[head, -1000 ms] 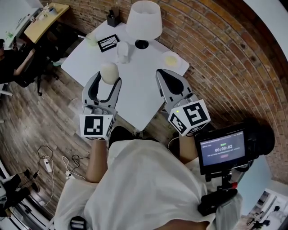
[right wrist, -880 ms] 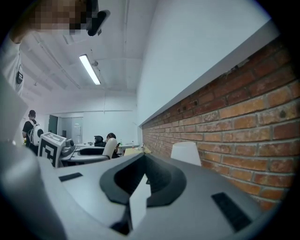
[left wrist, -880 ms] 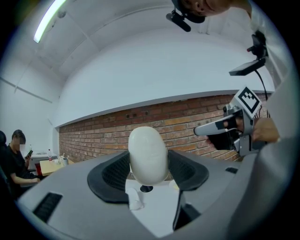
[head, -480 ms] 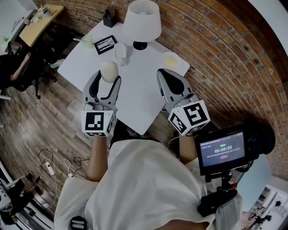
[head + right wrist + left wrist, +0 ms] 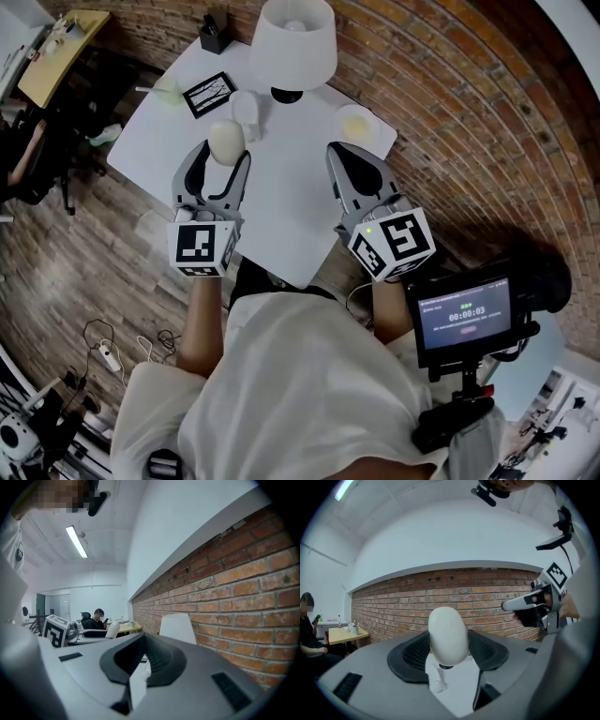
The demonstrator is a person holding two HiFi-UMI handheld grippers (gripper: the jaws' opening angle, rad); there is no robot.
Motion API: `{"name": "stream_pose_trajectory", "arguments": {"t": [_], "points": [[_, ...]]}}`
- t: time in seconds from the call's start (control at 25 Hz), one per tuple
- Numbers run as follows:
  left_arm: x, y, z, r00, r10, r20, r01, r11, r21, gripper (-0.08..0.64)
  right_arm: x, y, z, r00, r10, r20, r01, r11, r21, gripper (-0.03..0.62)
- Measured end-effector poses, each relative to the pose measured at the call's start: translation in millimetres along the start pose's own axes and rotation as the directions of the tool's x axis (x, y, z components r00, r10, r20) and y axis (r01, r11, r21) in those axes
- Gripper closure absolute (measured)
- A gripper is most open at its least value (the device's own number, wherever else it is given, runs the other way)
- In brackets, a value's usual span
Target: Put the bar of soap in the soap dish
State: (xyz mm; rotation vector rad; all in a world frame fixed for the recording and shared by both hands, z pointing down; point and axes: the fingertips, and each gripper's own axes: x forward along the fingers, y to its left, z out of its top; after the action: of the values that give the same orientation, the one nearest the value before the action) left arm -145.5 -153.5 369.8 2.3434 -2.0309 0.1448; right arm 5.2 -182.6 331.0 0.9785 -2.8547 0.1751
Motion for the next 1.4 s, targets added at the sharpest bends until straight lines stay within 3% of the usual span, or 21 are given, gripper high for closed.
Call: {"name": "stream_pose_trajectory", "arguments": {"t": [0.36,0.8,1.4], "points": [[20,18,-13,0.998,-0.034,-0.047,0.033,0.999,-0.025,0.298,16,2,-5,0.998,-0.028,-0.050,0.030,0.999,0.030,0.588],[65,43,-61,0.992,-0.060,-0.109,0.055,0.997,-0.045,0.298,49,-10,-38,0.991,-0.061,-0.117,0.070,0.995,0.071,0.588],[117,73,-123,0.983,-0.026,-0.180,0.012,0.997,-0.080,0.298,70,-24,-62,0.976,-0.115,-0.184,0.130,0.989,0.073,0.588]]}}
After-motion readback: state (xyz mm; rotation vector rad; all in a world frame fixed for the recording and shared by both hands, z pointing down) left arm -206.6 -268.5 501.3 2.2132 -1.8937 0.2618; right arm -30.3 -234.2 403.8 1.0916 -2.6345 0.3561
